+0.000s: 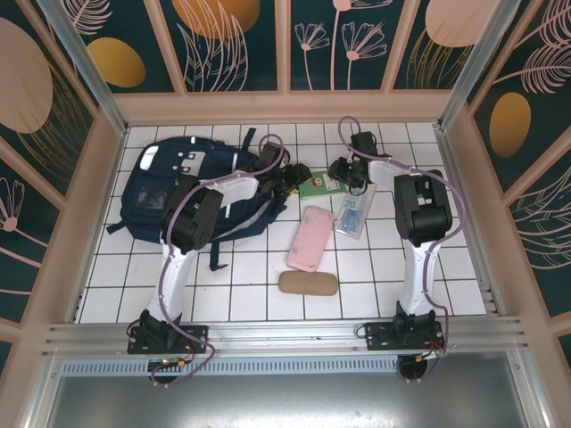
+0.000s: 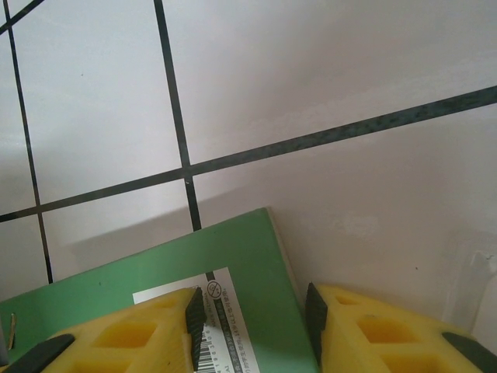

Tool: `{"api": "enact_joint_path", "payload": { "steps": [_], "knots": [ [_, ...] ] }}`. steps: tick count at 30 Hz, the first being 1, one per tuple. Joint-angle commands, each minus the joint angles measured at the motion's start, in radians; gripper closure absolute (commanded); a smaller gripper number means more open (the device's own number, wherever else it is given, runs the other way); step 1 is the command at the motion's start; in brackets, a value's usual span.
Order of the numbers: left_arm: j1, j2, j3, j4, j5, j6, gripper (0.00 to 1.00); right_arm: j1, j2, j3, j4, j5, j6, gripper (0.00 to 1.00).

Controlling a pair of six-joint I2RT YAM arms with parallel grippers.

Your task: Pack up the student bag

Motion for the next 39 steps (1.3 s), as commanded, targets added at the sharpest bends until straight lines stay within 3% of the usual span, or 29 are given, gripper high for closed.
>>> {"api": "enact_joint_path", "payload": {
  "steps": [1, 8, 14, 21, 24, 29, 32, 39],
  "knots": [
    [-0.033, -0.057, -0.037, 0.306, 0.175, -0.082, 0.37, 0.044, -0.029, -0.03, -0.033, -0.121, 0.037, 0.57],
    [-0.031, -0.06, -0.082, 0.326, 0.171, -0.078, 0.39, 0.042, -0.038, -0.04, -0.032, -0.117, 0.036, 0.57],
    [-0.032, -0.049, -0.151, 0.553, 0.208, -0.185, 0.44, 0.041, -0.05, -0.049, -0.026, -0.126, 0.04, 0.58],
    [-0.032, -0.013, -0.097, 0.517, 0.226, -0.164, 0.49, 0.038, -0.059, -0.05, -0.025, -0.135, 0.045, 0.58],
    [-0.032, 0.002, -0.048, 0.38, 0.209, -0.092, 0.47, 0.037, -0.069, -0.052, -0.02, -0.147, 0.047, 0.57],
    [-0.031, 0.009, -0.118, 0.678, 0.276, -0.237, 0.48, 0.034, -0.074, -0.046, -0.017, -0.168, 0.05, 0.57],
    [-0.031, 0.001, -0.108, 0.661, 0.272, -0.211, 0.47, 0.034, -0.073, -0.045, -0.017, -0.173, 0.053, 0.57],
    [-0.031, 0.027, -0.02, 0.346, 0.237, -0.078, 0.48, 0.034, -0.079, -0.049, -0.017, -0.166, 0.055, 0.57]
  ]
}}
